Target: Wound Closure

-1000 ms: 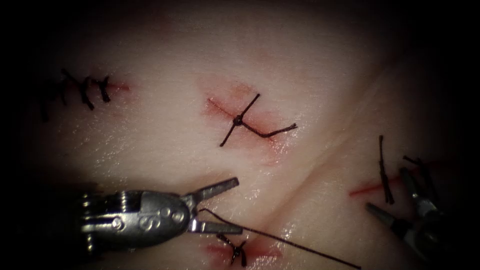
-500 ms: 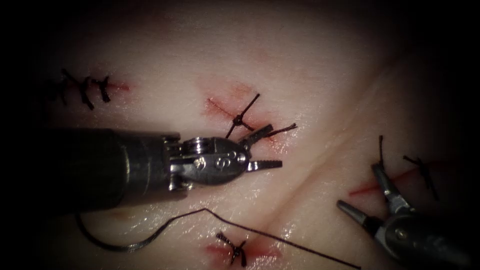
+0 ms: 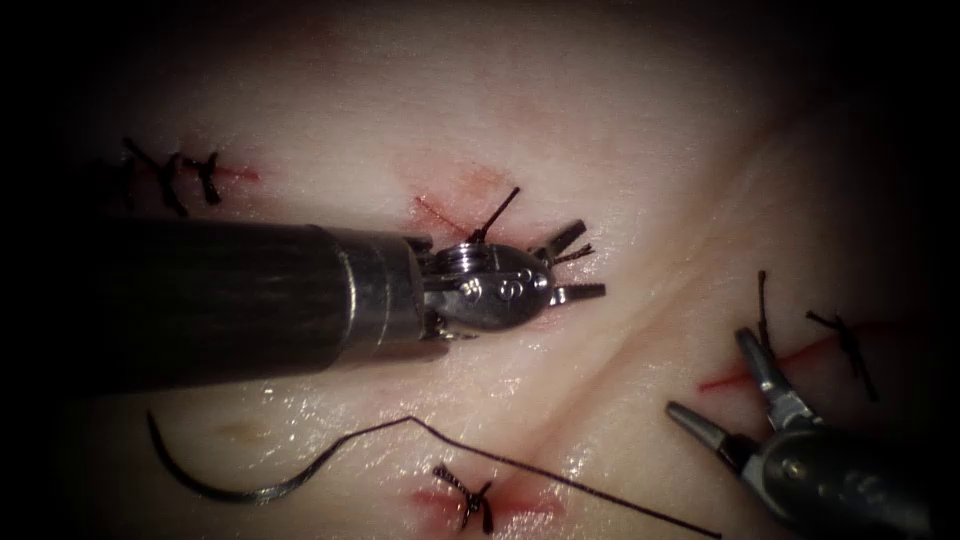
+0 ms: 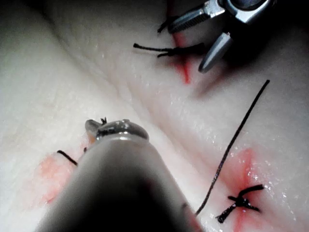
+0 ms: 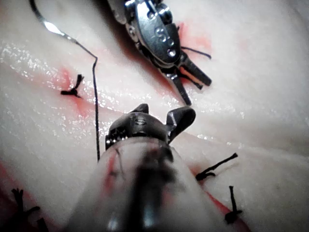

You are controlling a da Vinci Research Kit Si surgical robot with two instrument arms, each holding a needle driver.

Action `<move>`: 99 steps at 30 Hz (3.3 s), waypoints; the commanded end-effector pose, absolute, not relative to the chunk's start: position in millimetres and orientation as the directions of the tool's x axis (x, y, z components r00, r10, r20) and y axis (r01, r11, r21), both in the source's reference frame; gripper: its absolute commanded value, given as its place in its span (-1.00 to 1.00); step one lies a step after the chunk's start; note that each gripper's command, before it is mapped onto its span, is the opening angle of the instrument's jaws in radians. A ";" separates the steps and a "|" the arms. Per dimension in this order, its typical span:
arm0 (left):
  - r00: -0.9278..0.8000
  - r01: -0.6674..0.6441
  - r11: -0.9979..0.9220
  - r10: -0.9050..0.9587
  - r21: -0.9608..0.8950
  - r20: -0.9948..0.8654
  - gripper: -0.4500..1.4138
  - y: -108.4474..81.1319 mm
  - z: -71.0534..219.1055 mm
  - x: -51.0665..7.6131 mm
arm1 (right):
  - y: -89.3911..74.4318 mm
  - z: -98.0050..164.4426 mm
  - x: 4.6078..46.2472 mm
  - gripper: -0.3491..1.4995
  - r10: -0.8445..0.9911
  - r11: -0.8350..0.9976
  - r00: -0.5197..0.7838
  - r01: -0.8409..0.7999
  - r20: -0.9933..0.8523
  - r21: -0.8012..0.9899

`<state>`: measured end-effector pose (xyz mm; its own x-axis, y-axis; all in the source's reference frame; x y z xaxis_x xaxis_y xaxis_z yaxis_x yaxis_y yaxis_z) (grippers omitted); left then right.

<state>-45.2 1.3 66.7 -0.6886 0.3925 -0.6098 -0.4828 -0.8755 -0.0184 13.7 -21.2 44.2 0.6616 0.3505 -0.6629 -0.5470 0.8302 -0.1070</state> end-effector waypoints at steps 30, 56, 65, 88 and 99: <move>-0.615 -0.476 -0.880 0.318 0.017 -0.722 -1.00 -0.7 57.9 -41.2 | -17.7 48.5 16.0 0.38 0.212 0.928 0.509 -0.373 -0.834 0.008; -0.552 -0.414 -0.910 0.258 -0.008 -0.793 -1.00 -1.4 56.7 -38.3 | -13.0 52.8 25.0 0.73 -0.174 0.969 0.332 -0.111 -0.927 -0.221; -0.382 -0.325 -0.940 0.233 -0.106 -0.894 -1.00 -0.2 57.8 -36.8 | -12.5 53.6 24.9 0.69 -0.196 0.975 0.247 -0.058 -0.949 -0.216; -0.181 -0.032 -0.991 0.134 -0.131 -0.974 -1.00 -0.2 59.2 -36.7 | -12.7 54.5 29.9 0.65 -0.218 0.975 0.161 0.000 -0.963 -0.221; -0.187 0.014 -0.992 0.120 -0.125 -0.975 -1.00 -0.4 60.0 -36.4 | -13.5 55.8 31.6 0.65 -0.245 0.969 0.153 0.020 -0.957 -0.245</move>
<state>-35.7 -0.5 59.6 -0.1874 0.1199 -0.9749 0.0166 -0.9920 -0.1252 30.8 -13.7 55.4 0.1545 -0.2442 -0.9574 0.0196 0.9696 -0.2441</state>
